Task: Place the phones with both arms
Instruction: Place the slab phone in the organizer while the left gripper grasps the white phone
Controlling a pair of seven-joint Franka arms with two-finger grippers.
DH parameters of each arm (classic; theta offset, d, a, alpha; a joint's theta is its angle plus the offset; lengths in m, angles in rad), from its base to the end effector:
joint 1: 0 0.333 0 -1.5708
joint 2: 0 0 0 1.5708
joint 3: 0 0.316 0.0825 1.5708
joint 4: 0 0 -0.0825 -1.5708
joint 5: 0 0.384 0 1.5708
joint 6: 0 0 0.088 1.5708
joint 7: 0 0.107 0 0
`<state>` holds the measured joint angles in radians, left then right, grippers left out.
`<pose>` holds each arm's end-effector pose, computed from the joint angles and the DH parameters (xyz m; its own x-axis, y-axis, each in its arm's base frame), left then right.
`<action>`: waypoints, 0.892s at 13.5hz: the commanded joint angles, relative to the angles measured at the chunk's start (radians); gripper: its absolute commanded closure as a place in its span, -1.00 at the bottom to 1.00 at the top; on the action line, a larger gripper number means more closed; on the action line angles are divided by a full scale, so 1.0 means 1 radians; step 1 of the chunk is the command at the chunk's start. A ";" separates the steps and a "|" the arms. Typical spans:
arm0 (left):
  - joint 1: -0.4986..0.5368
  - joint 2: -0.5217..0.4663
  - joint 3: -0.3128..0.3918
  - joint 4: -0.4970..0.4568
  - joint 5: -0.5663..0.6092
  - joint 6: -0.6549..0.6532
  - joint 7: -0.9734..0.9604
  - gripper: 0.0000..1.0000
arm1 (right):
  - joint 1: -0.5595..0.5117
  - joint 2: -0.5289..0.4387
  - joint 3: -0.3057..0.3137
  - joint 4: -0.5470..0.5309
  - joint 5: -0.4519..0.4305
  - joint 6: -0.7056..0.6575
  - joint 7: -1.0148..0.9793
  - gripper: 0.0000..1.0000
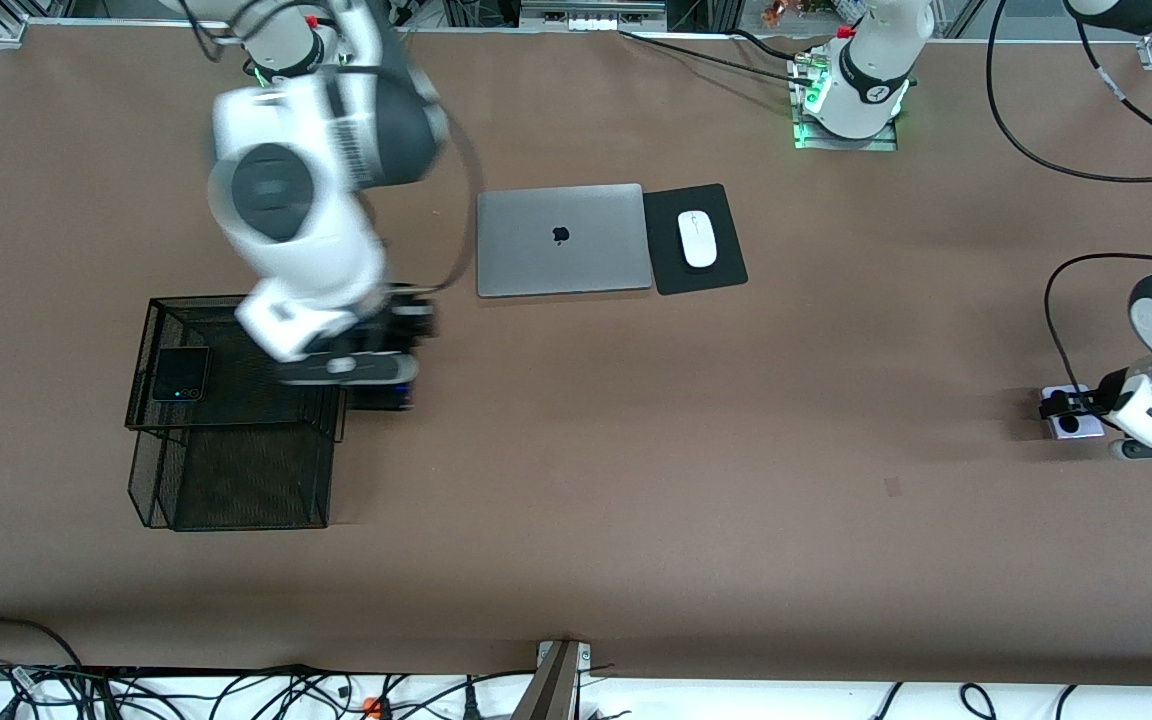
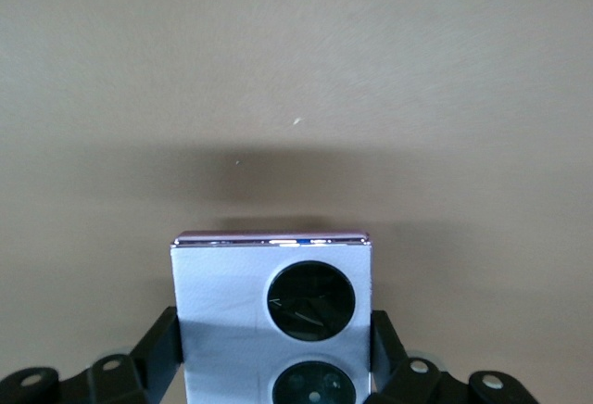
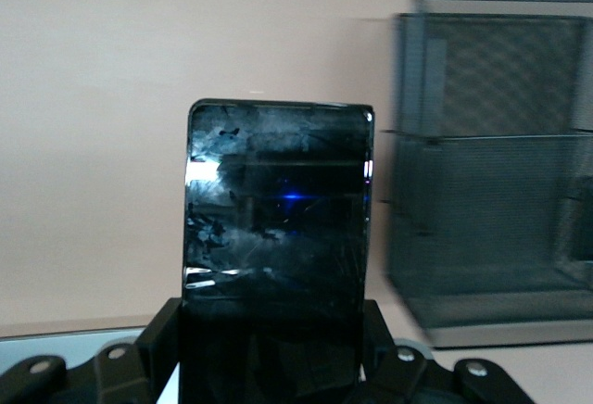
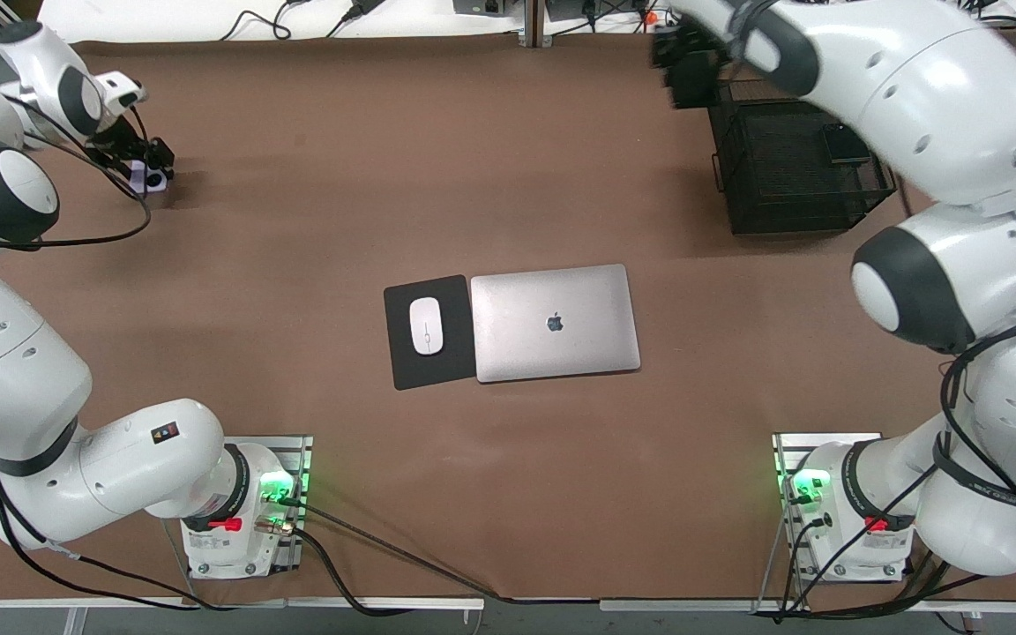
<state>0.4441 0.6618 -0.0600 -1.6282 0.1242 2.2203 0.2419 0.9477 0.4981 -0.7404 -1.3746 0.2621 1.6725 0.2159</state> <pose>0.6300 0.2641 0.2285 0.9938 0.0763 -0.0810 0.0734 -0.9966 -0.0384 0.6215 0.2519 0.4782 0.9984 0.0024 -0.0573 0.0072 -0.9964 0.0844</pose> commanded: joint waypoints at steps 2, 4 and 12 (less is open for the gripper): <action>-0.076 -0.030 0.002 0.177 -0.012 -0.256 0.022 0.30 | 0.008 -0.070 -0.124 -0.153 0.020 0.018 -0.163 1.00; -0.140 -0.044 0.002 0.261 -0.009 -0.365 0.020 0.30 | 0.006 -0.098 -0.165 -0.257 0.045 0.105 -0.255 1.00; -0.468 -0.057 -0.004 0.320 -0.041 -0.472 -0.091 0.30 | -0.010 -0.087 -0.168 -0.500 0.118 0.372 -0.420 1.00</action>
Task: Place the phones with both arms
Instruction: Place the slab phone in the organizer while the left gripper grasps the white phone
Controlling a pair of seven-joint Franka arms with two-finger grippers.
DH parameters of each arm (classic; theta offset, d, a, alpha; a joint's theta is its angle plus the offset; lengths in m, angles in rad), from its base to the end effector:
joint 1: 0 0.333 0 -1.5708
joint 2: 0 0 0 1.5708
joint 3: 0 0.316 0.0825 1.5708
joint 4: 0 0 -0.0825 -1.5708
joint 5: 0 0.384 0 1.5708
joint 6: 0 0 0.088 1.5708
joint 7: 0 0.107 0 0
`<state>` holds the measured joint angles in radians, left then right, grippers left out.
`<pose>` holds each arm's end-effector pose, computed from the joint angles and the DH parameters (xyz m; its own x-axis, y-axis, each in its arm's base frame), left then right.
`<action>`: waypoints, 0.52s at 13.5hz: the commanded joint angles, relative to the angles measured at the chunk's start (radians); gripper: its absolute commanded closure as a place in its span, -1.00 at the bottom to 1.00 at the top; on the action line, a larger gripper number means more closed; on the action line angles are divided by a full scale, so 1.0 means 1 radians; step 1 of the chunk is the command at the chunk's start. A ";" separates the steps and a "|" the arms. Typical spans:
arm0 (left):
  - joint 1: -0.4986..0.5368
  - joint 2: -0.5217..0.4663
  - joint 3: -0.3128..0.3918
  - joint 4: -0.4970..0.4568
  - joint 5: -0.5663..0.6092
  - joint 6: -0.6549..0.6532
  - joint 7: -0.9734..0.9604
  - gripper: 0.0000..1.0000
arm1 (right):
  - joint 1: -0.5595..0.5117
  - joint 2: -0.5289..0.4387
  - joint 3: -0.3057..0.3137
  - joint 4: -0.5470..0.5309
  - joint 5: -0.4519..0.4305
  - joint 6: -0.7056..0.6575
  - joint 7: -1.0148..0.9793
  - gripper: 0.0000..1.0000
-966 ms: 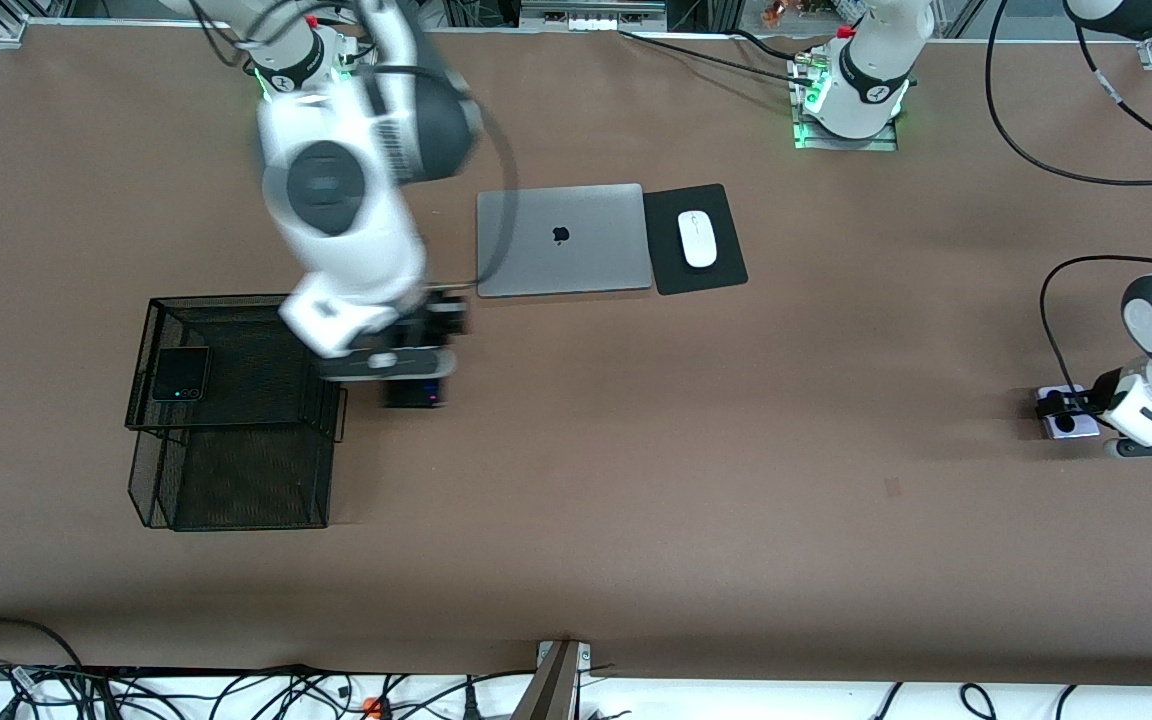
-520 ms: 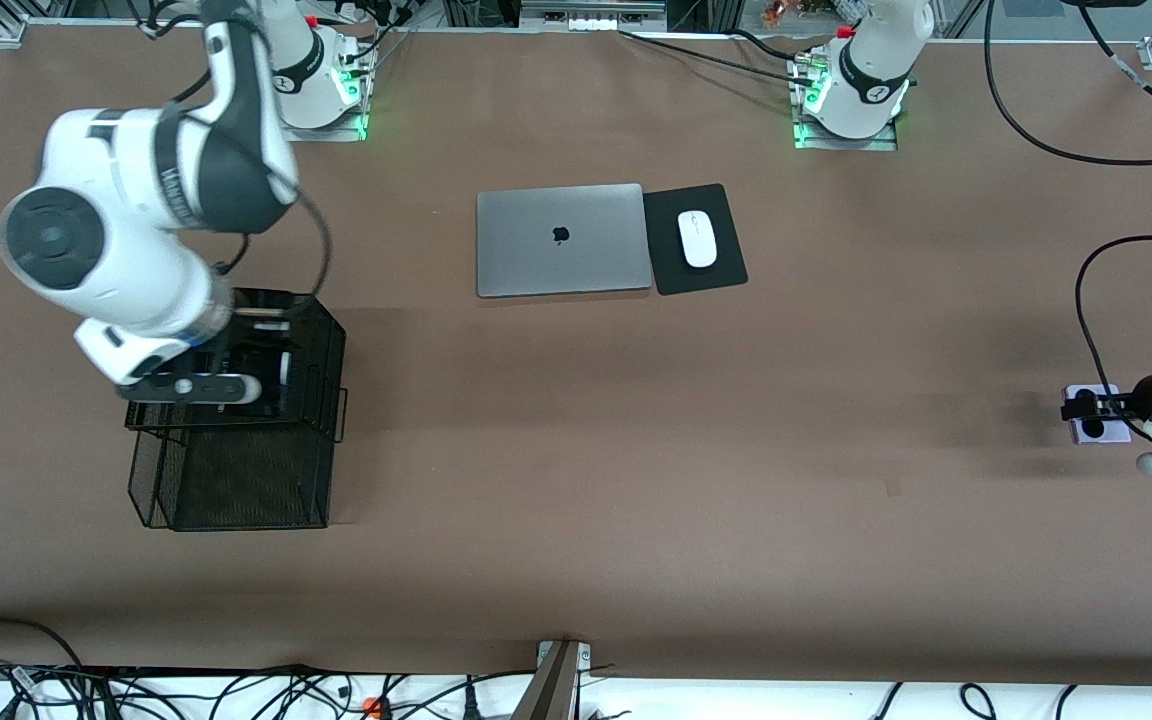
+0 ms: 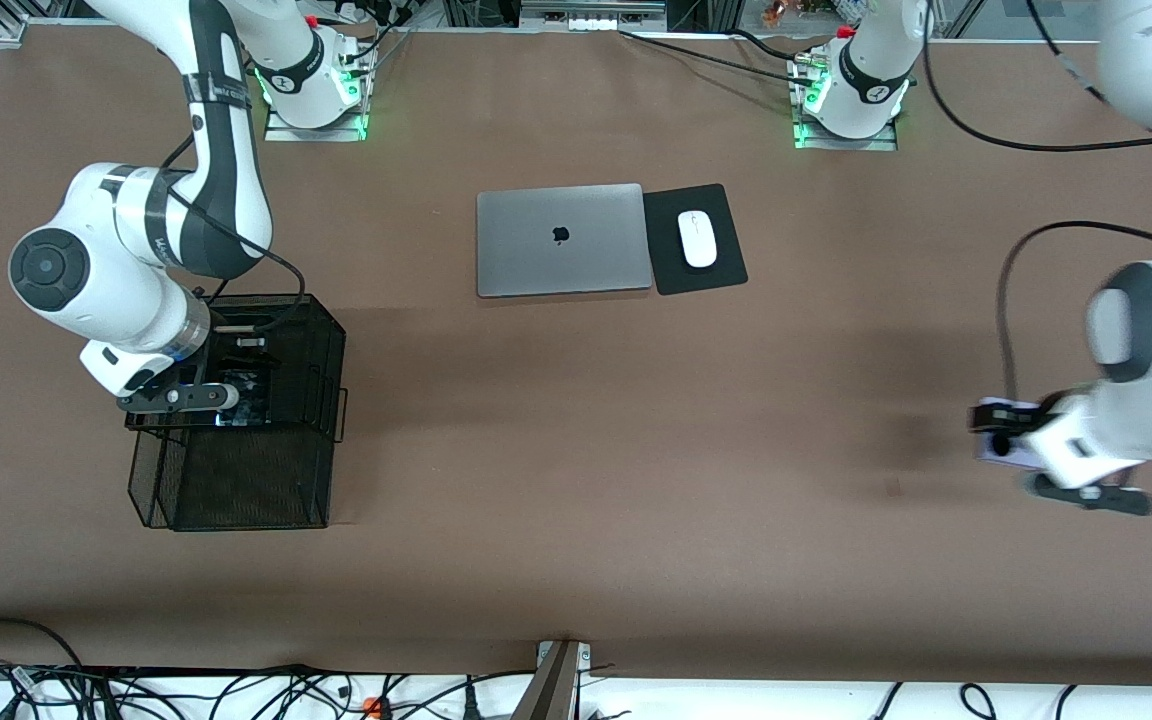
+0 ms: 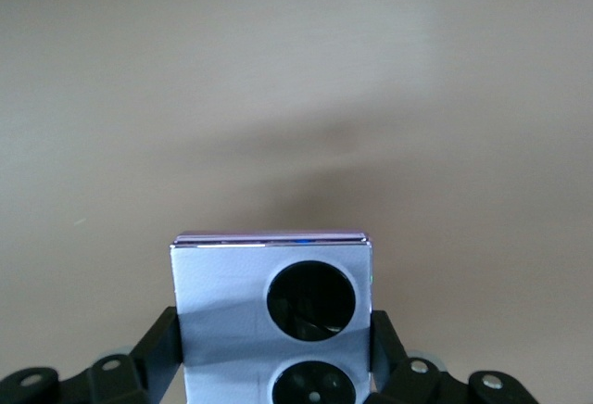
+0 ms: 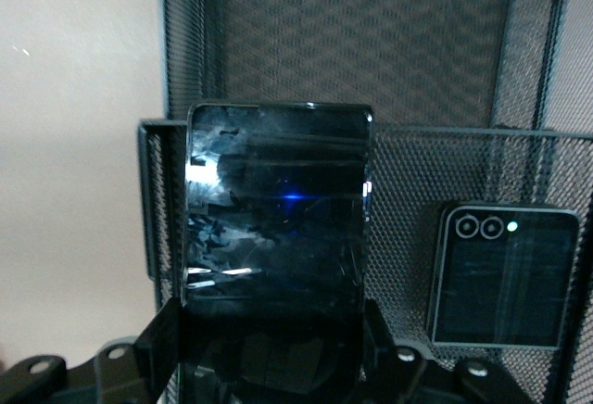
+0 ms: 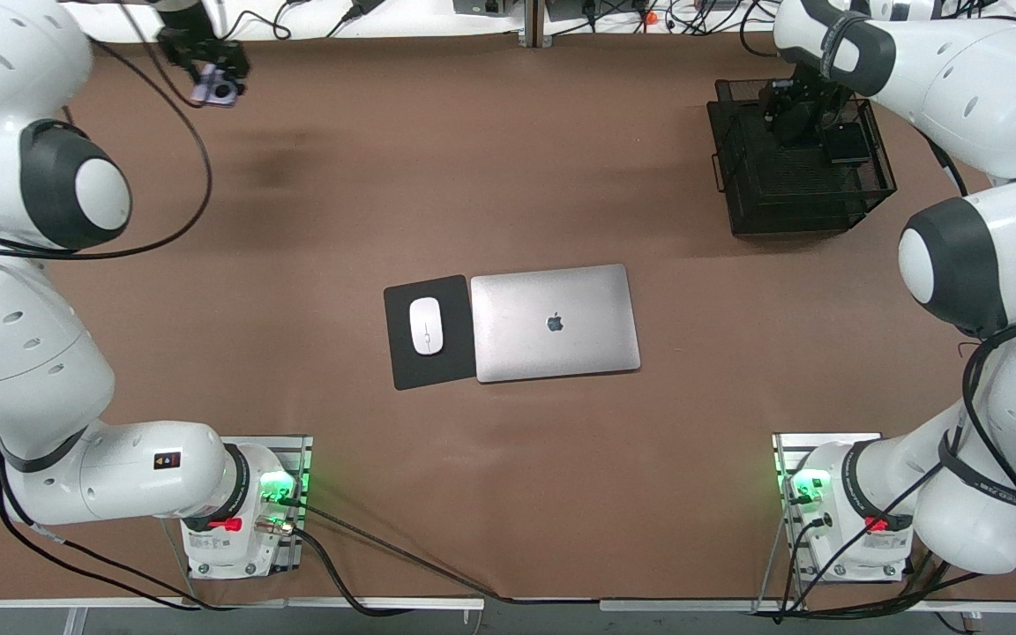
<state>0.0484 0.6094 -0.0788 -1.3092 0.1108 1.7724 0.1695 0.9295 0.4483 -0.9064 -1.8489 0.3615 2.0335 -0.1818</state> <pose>0.7093 0.0000 0.3740 0.9653 -0.2123 -0.1522 -0.2197 -0.9750 -0.0339 0.6118 0.0748 0.3550 0.9954 0.0624 -0.0722 0.0645 -0.9976 0.0260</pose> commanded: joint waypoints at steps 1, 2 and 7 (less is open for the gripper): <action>-0.111 0.007 0.014 0.002 -0.078 -0.021 -0.033 0.30 | 0.008 -0.036 0.000 -0.036 0.019 0.013 -0.022 1.00; -0.149 0.021 0.016 0.002 -0.144 -0.019 -0.069 0.30 | 0.008 -0.031 0.000 -0.039 0.019 0.010 -0.022 1.00; -0.365 0.101 0.016 0.005 -0.246 0.077 -0.293 0.30 | 0.009 -0.042 0.000 -0.058 0.019 -0.024 -0.021 1.00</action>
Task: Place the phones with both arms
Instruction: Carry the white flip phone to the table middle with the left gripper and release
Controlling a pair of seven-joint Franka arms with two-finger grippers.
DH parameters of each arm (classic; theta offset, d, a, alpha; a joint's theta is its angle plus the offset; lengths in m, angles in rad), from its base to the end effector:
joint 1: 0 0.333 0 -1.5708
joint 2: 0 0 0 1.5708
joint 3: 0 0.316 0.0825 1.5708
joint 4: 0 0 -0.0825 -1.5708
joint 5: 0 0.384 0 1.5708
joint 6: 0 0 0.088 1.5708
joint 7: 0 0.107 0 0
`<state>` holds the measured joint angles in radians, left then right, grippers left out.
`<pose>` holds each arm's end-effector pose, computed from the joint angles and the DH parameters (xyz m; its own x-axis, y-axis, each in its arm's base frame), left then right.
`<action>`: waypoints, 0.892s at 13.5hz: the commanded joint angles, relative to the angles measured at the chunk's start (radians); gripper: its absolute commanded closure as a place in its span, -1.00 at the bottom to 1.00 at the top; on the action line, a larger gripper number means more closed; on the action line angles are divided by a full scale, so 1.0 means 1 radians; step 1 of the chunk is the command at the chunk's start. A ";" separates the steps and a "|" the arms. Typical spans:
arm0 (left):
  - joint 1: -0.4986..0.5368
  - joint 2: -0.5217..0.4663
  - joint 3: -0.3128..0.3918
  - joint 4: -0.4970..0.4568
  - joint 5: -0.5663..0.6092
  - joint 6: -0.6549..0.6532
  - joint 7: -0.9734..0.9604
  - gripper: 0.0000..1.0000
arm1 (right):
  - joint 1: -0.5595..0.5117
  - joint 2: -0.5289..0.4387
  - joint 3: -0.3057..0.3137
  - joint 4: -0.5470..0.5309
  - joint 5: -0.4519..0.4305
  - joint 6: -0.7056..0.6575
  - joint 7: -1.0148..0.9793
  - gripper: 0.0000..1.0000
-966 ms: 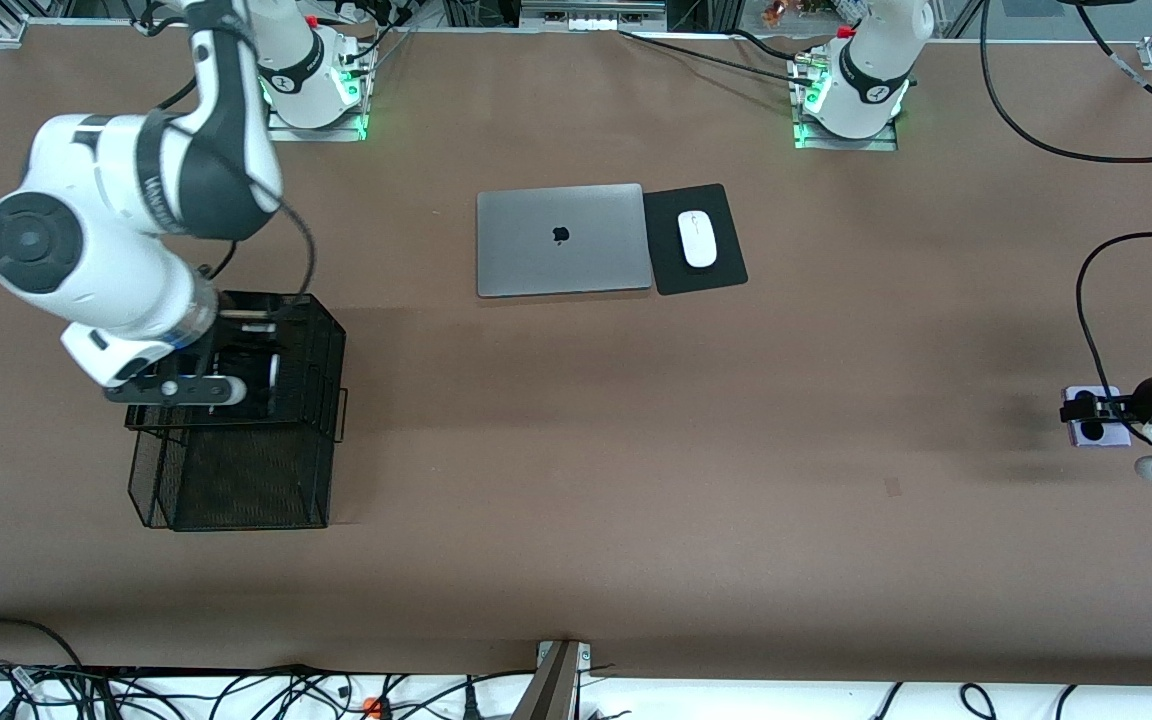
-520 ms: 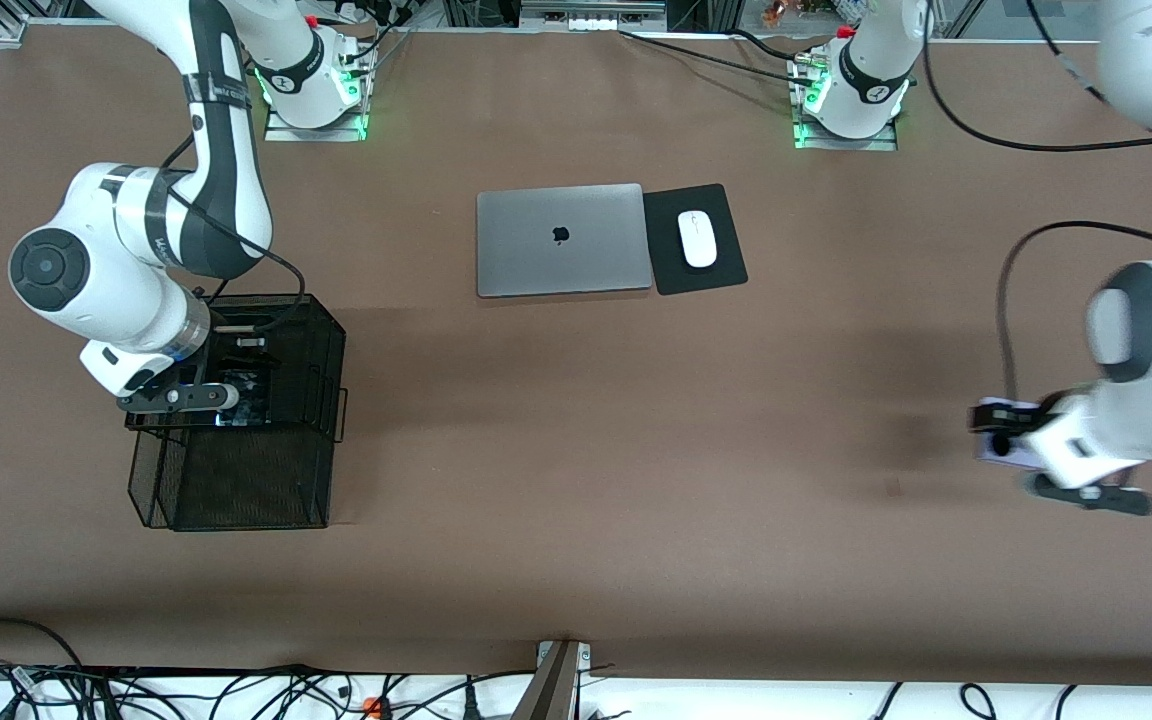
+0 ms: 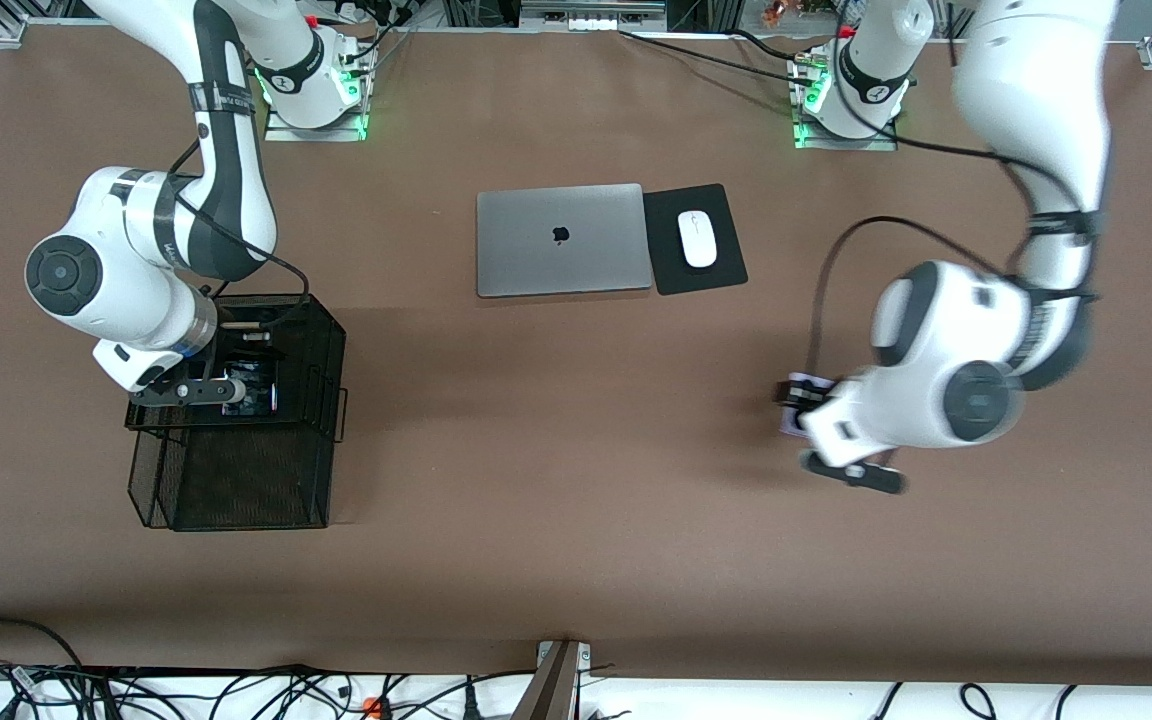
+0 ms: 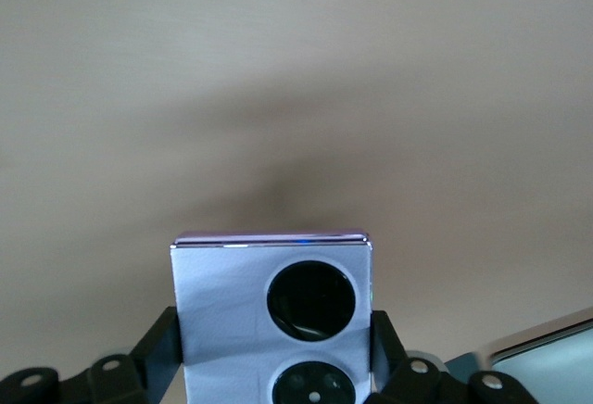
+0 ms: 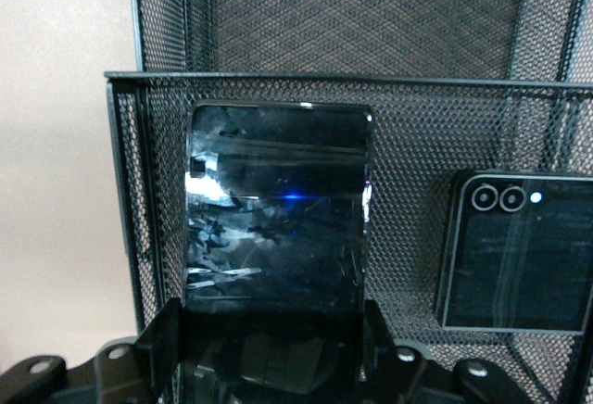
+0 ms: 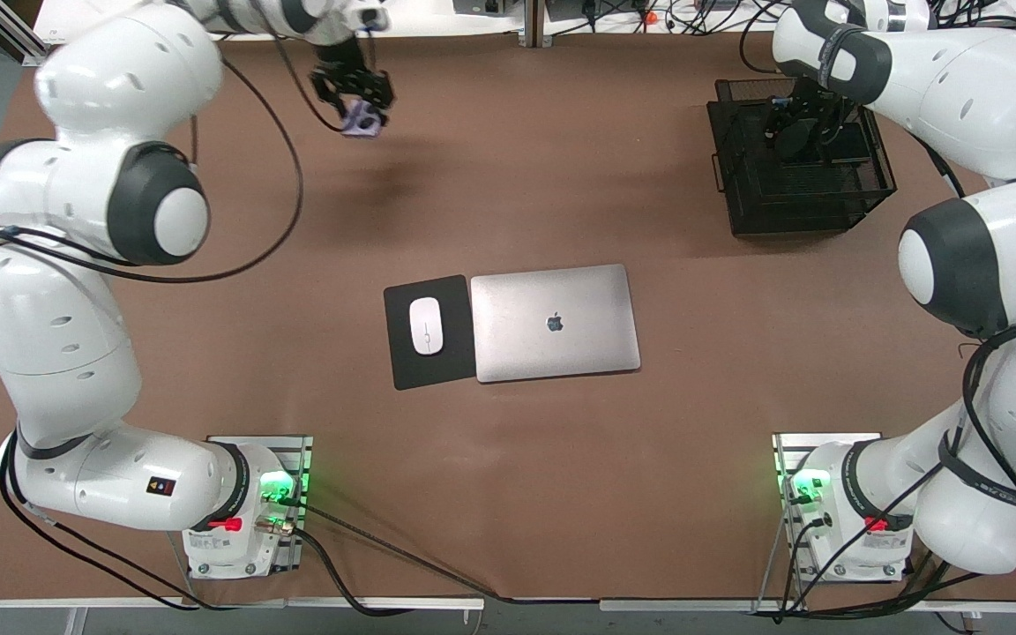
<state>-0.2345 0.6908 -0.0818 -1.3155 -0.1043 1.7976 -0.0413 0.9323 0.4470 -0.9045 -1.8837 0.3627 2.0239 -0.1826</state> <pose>0.6779 -0.2181 0.3159 0.9483 -0.2350 -0.2135 -0.2090 -0.9682 0.1374 0.6019 0.0717 0.3399 0.9920 0.0550 -0.1138 0.0579 -0.9981 0.0222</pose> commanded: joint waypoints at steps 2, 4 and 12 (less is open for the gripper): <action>-0.156 0.053 0.017 0.015 -0.032 0.159 -0.172 0.30 | 0.007 -0.028 -0.002 -0.023 0.018 -0.005 -0.020 1.00; -0.224 0.099 0.017 0.015 -0.032 0.279 -0.245 0.30 | 0.002 -0.005 -0.001 -0.021 0.021 0.006 -0.015 0.99; -0.425 0.226 0.017 0.016 -0.052 0.561 -0.546 0.31 | -0.007 0.013 -0.002 -0.008 0.059 -0.001 -0.003 -1.00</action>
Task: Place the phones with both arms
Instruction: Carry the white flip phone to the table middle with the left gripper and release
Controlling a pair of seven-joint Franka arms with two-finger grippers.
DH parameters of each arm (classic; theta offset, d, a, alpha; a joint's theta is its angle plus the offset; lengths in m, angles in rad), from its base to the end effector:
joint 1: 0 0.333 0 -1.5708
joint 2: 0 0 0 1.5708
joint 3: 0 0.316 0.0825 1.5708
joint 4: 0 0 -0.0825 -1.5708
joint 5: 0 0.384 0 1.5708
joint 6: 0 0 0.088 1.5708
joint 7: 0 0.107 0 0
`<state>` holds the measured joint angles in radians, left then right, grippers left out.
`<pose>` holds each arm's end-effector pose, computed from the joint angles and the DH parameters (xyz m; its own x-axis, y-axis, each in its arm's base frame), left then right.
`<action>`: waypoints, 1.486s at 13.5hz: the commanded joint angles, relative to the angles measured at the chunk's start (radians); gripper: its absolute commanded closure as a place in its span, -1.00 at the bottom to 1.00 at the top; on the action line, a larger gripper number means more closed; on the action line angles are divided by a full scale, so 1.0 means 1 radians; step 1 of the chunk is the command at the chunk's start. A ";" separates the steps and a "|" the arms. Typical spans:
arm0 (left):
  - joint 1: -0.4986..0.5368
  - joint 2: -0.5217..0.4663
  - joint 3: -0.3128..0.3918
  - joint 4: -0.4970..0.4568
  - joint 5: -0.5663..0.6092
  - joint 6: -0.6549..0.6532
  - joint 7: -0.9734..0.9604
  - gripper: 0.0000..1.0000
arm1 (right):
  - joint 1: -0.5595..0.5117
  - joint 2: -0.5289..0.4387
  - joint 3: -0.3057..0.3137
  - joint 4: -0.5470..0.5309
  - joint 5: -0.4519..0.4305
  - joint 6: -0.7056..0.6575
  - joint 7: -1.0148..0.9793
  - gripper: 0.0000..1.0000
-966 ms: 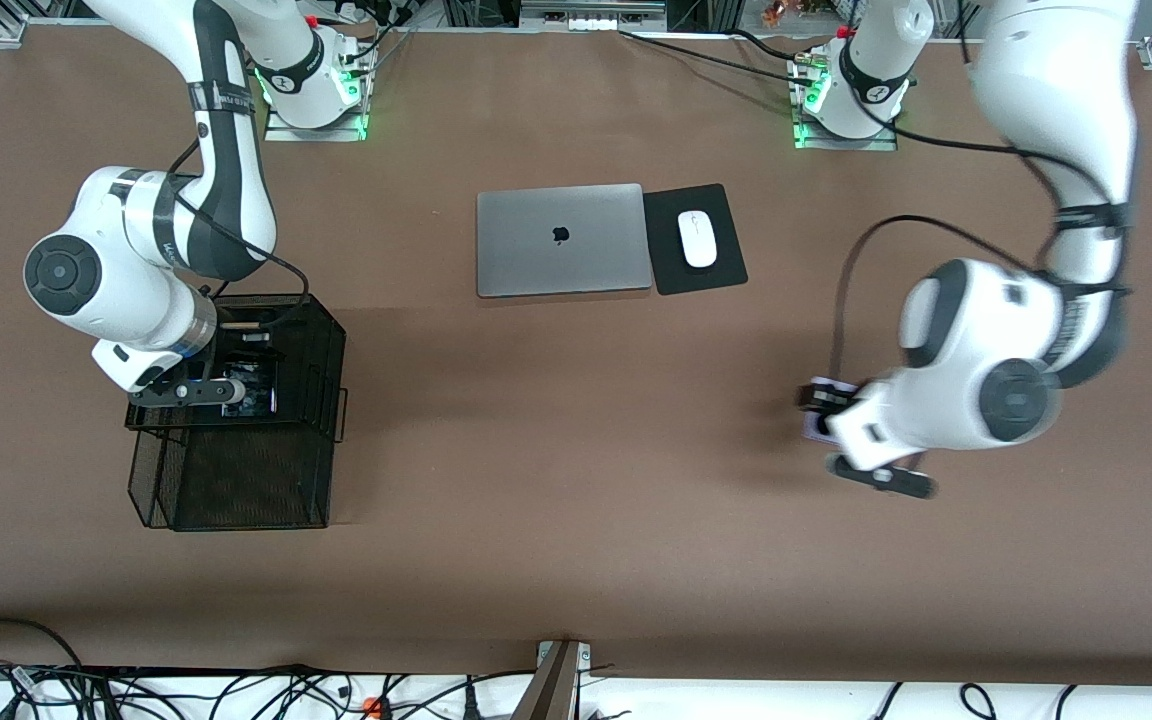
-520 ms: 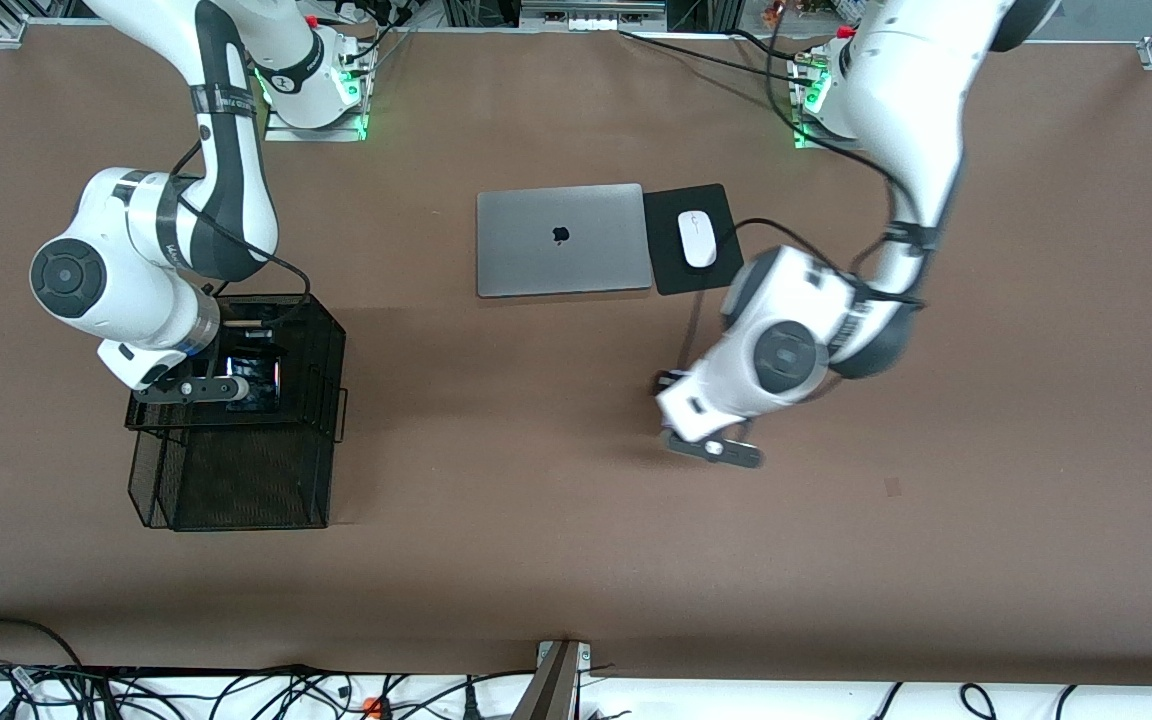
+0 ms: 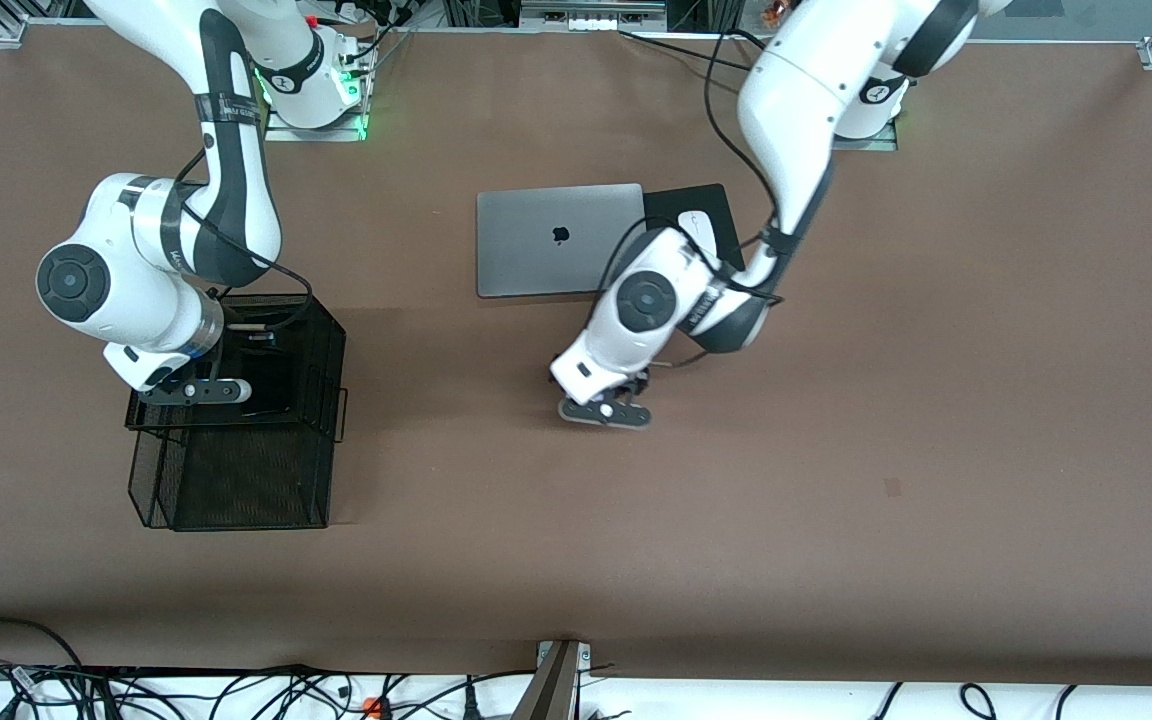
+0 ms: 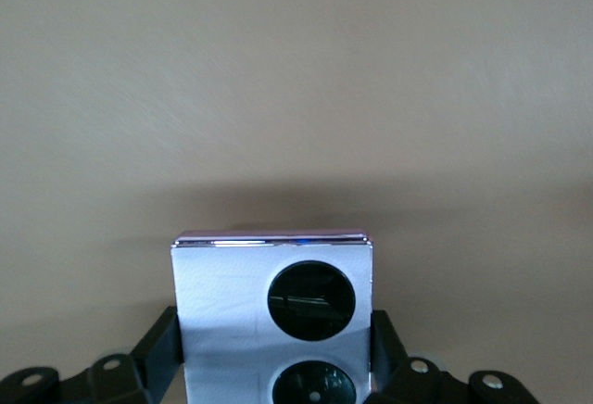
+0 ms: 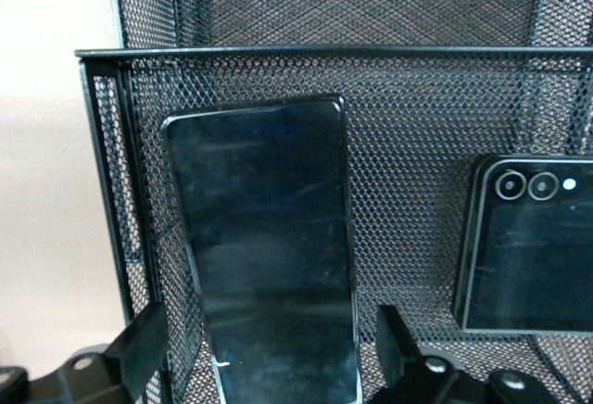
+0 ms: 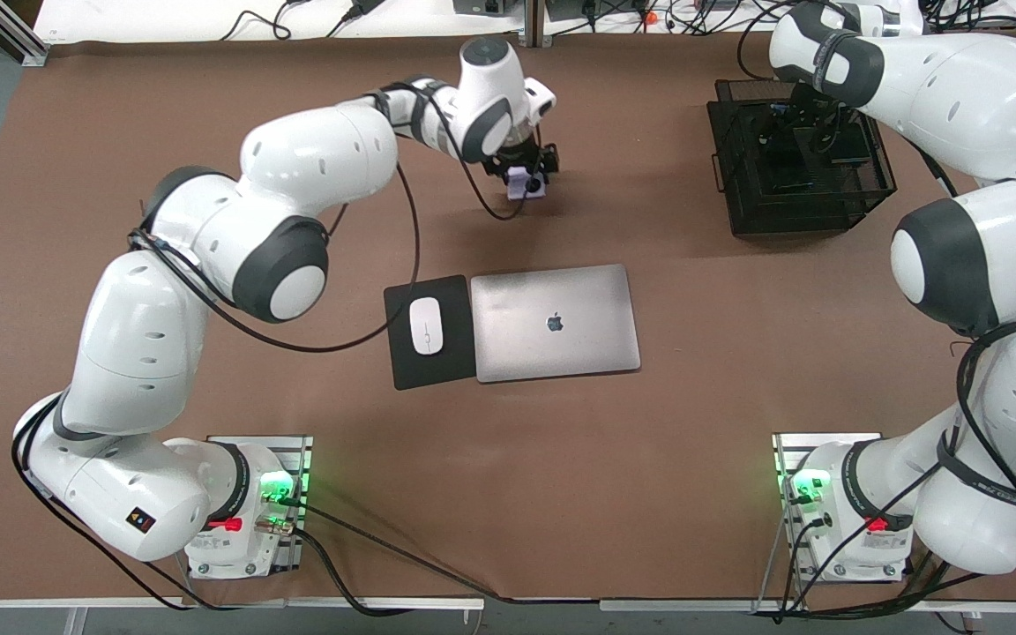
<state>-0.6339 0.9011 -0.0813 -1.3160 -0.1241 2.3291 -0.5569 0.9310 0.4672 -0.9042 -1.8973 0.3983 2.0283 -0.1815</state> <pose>0.5783 -0.4853 0.2043 0.9991 -0.0433 0.0023 -0.0429 -0.9804 0.1922 0.5992 0.0707 0.3262 0.9912 0.0307 -0.1289 0.0323 -0.9994 0.0098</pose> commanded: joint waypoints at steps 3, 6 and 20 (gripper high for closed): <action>-0.046 0.030 0.017 0.018 -0.032 0.065 -0.069 0.31 | -0.011 -0.018 -0.004 0.040 0.022 -0.025 -0.009 -1.00; -0.064 0.036 0.018 0.018 -0.032 0.065 -0.074 0.30 | -0.014 -0.021 -0.031 0.131 0.020 -0.115 -0.003 -1.00; 0.020 -0.138 0.032 0.012 -0.009 -0.192 -0.051 -1.00 | -0.029 -0.018 -0.053 0.287 0.010 -0.261 0.145 -1.00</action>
<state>-0.6822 0.8594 -0.0498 -1.2849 -0.1243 2.2679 -0.6464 0.9074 0.4484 -0.9614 -1.6327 0.3987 1.7865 -0.0435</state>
